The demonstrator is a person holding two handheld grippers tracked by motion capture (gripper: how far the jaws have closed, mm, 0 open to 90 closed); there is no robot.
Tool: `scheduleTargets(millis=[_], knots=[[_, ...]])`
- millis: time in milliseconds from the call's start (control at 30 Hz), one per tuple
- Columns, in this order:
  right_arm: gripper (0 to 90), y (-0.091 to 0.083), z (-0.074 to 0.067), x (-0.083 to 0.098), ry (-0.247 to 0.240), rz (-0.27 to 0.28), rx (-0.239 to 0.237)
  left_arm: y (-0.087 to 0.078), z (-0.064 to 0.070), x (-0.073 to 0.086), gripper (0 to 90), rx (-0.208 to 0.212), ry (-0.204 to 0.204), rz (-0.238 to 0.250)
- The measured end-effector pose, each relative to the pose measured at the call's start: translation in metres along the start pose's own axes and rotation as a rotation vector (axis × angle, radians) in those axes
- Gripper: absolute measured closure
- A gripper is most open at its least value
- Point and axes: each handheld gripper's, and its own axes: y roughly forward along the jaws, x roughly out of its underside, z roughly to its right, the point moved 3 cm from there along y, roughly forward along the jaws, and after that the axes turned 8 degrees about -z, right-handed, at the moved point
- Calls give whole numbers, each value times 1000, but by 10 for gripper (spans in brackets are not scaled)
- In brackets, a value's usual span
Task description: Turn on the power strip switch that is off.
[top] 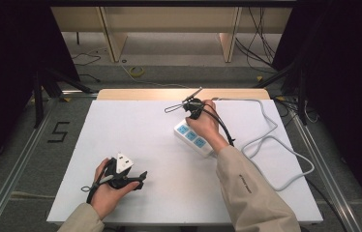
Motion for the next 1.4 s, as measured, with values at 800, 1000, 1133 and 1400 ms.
scheduleTargets(millis=[800, 1000, 1133, 1400], knots=[[900, 2, 1, 0, 16, -21, 1, 0, 1, -1, 207, 1, 5, -5], [900, 2, 0, -1, 8, -28, 8, 0, 1, -1, 207, 1, 9, -4], [900, 2, 0, -1, 2, -29, 14, 0, 1, -1, 207, 0, 7, -4], [900, 3, -1, -1, 10, -34, 18, 0, 1, -1, 208, 2, 8, -4]])
